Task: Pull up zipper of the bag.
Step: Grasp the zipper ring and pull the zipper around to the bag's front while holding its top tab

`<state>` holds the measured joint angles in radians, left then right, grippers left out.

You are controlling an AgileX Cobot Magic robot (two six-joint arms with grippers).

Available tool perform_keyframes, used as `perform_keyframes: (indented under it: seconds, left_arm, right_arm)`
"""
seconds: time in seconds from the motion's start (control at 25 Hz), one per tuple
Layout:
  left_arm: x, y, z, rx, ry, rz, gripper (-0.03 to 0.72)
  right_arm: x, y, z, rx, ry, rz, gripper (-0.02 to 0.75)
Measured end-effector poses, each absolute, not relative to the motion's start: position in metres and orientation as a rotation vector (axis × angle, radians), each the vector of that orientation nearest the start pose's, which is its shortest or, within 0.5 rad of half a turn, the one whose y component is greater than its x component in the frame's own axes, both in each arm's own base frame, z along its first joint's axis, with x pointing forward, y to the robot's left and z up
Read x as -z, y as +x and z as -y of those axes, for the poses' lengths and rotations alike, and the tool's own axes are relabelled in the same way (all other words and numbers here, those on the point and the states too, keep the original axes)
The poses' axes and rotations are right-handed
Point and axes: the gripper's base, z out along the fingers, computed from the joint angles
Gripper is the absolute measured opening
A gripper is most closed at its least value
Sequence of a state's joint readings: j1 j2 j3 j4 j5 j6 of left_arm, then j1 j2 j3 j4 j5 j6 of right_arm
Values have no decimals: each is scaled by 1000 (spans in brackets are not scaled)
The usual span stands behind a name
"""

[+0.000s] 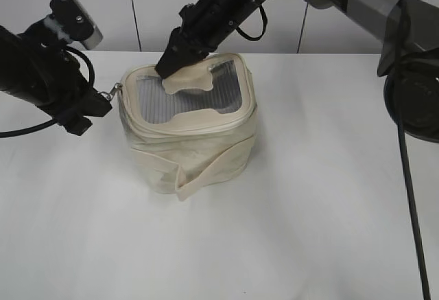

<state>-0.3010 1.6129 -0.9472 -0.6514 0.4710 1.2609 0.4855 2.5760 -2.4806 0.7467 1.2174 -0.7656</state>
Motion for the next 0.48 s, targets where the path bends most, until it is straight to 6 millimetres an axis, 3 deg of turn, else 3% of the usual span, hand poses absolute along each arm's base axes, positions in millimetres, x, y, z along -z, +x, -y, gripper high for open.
perform_keyframes:
  seconds: [0.48]
  left_arm:
    - [-220, 283, 115, 306, 1178, -2348, -8]
  right_arm:
    - [-199, 450, -306, -959, -1299, -2213, 45]
